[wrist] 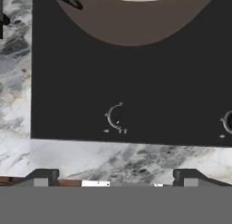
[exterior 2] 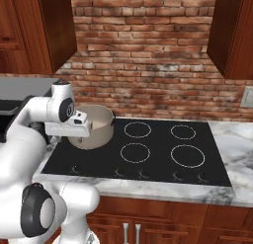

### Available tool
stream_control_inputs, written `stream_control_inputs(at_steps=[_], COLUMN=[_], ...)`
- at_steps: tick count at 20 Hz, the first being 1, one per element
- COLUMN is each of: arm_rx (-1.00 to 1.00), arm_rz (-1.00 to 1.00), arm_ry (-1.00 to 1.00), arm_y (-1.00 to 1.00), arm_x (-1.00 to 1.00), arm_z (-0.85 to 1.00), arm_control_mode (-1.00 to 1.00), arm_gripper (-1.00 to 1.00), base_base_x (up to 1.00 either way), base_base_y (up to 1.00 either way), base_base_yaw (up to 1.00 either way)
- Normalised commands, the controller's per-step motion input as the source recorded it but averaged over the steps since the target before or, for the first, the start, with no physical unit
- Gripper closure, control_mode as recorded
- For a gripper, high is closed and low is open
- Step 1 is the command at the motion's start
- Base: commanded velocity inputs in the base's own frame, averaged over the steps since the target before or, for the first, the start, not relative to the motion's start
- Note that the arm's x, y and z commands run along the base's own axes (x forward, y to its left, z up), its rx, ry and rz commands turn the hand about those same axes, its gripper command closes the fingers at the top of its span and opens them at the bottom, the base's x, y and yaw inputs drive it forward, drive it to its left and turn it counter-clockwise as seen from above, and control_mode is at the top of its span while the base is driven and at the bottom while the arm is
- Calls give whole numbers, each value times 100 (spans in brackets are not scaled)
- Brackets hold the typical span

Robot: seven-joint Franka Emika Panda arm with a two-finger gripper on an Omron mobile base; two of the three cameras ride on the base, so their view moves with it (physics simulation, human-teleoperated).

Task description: Put the eggplant and lemon wedge in the pot. Retrieve the spatula and lightly stir the vegetables in the pot.

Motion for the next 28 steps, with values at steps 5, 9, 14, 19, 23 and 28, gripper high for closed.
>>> stream_control_inputs(at_steps=[5, 9, 14, 19, 23, 28], arm_rx=[0, 0, 0, 0, 0, 0], arm_rz=[0, -1, 0, 0, 0, 0], arm_ry=[0, -4, 0, 0, 0, 0], arm_y=[0, 3, 0, 0, 0, 0], arm_x=[0, -20, 0, 0, 0, 0], arm_z=[0, 0, 0, 0, 0, 0], arm_control_mode=[-100, 100, 100, 100, 100, 100], arm_gripper=[-100, -100, -100, -100, -100, -100], base_base_x=[0, -35, -44, -3, -60, -28], base_base_y=[0, 21, 87, 99, 16, -20], base_base_yaw=[0, -4, -19, -21, 3, 0])
